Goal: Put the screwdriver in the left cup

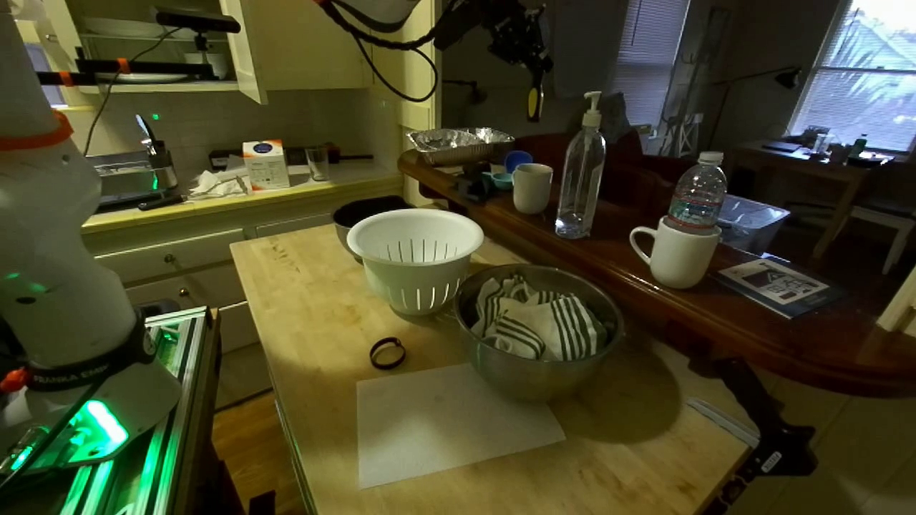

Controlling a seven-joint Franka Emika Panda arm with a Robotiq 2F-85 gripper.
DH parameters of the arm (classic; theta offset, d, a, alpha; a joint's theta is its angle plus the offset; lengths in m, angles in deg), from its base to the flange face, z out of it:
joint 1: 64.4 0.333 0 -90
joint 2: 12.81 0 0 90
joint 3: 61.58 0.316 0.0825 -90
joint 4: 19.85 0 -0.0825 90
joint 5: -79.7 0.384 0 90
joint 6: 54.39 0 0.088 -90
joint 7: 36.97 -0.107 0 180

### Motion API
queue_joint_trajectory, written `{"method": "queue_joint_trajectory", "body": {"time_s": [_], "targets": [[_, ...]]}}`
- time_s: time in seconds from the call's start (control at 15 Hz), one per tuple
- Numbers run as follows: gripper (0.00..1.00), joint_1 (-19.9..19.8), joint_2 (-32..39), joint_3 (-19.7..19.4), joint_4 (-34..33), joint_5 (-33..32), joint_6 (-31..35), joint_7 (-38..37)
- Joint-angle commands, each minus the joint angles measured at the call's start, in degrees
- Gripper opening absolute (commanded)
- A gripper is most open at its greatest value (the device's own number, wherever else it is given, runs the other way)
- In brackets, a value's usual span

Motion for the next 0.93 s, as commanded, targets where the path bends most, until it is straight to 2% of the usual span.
{"method": "queue_joint_trajectory", "body": {"time_s": [0.0,0.07,0.33,0.67,0.73,0.87], "targets": [[0.06,0.35,6.98,-0.03,-3.96,-0.27,7.03,-4.83],[0.06,0.33,8.55,-0.04,-4.79,0.24,8.84,-5.02],[0.06,0.58,13.42,0.96,-8.71,1.68,8.88,-4.51],[0.06,0.77,16.93,3.23,-13.11,3.16,6.55,-3.03],[0.06,3.60,17.31,0.34,-13.27,5.79,6.63,-1.45],[0.06,4.33,18.03,-0.04,-13.42,7.96,6.14,-0.55]]}}
